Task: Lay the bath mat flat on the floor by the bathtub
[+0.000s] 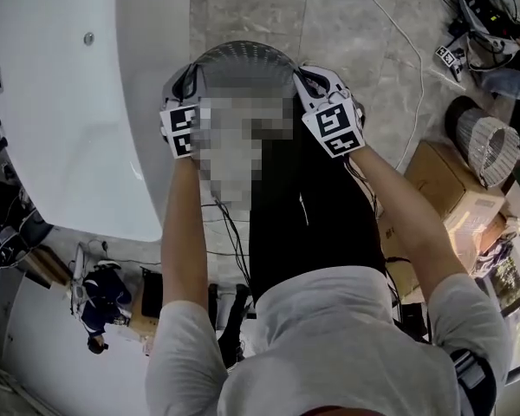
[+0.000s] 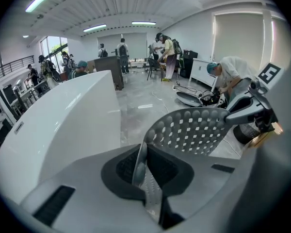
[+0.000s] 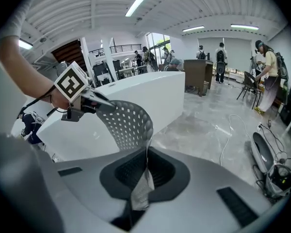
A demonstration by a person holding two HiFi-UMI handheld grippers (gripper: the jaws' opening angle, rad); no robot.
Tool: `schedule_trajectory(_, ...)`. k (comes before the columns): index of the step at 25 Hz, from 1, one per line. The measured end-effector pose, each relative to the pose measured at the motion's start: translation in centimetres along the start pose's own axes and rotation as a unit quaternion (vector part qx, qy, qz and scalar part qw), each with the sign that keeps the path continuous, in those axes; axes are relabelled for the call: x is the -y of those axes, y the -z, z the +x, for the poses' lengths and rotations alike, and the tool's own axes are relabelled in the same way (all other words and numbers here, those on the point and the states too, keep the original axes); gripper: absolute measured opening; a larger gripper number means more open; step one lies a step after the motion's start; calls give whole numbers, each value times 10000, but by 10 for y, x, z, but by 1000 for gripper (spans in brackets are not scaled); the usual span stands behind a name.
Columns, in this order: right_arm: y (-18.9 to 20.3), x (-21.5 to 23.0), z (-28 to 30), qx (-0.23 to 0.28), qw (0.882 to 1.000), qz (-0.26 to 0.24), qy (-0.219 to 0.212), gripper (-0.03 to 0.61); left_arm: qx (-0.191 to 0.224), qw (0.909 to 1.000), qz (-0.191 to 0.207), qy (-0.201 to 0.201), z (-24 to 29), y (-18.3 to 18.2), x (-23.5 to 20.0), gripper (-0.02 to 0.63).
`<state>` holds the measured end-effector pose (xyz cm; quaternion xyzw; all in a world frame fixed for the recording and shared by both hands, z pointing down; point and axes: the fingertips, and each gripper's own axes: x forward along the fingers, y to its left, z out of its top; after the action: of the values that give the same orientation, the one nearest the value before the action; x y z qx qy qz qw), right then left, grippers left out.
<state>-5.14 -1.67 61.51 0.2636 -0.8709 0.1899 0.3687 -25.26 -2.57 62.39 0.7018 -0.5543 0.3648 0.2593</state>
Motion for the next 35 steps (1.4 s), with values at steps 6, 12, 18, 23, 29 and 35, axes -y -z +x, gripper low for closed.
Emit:
schedule_trajectory(6, -11, 53, 29, 7, 9999, -136, -85, 15, 31, 9998, 83, -166, 47, -30, -4, 28)
schedule_trajectory(12, -21, 87, 48, 122, 9995, -278, -124, 15, 98, 9985, -259, -469, 75, -45, -9, 28)
schedule_trajectory(18, -25, 109, 56, 154, 9997, -144, 85, 15, 156, 9989, -358, -267, 90, -60, -9, 28)
schedule_trajectory(23, -35, 111, 69, 111, 9994, -166, 268, 15, 230, 9995, -225, -70, 102, -63, -17, 28)
schedule_trajectory(29, -50, 114, 69, -22, 9983, 22, 577, 15, 284, 9990, -279, 223, 115, -71, -31, 28)
schedule_trajectory(35, -60, 140, 82, -35, 9977, 24, 682, 15, 293, 9985, -17, 467, 137, -95, -34, 28)
